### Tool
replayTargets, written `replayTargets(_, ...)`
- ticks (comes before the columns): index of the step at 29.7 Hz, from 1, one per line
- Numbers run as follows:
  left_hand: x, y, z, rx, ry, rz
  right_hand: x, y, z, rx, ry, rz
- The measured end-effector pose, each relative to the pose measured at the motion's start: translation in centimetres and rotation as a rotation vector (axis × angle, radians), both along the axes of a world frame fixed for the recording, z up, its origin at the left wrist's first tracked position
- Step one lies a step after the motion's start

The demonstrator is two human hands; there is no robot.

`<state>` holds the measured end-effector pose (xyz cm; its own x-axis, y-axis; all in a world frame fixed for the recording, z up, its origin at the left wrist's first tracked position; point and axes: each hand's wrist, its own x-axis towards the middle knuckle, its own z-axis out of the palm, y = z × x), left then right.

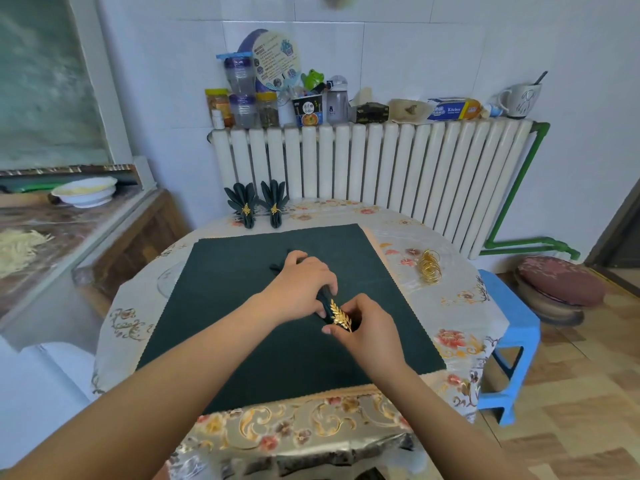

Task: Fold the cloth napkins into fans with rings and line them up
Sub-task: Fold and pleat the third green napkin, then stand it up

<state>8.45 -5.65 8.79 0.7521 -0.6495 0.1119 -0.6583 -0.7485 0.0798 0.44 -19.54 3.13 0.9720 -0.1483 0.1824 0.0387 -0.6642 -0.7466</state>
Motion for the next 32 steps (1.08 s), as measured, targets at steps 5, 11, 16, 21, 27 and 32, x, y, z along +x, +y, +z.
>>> replayTargets(5,-0.3,-0.3,-2.9,-0.002,-0.209,-0.107,0.0,0.9,-2.1,0.028,0.026,-0.080)
replayTargets(11,-0.8,-0.3,-4.9,-0.068,-0.141,-0.098,-0.2,1.2,-3.9,0.017,0.062,-0.076)
replayTargets(16,-1.1,0.6,-7.6,-0.257,0.043,0.117,-0.5,1.5,-5.2,0.034,0.066,-0.068)
replayTargets(21,-1.1,0.8,-8.4,-0.326,0.046,0.096,-0.8,1.8,-6.0,-0.002,0.018,-0.054)
replayTargets(27,-0.6,0.6,-8.8,-0.318,0.037,0.072,-0.6,2.0,-5.9,-0.081,0.006,-0.055)
replayTargets(32,-0.5,0.5,-8.5,-0.297,0.064,0.058,0.4,2.1,-5.1,-0.069,0.054,-0.100)
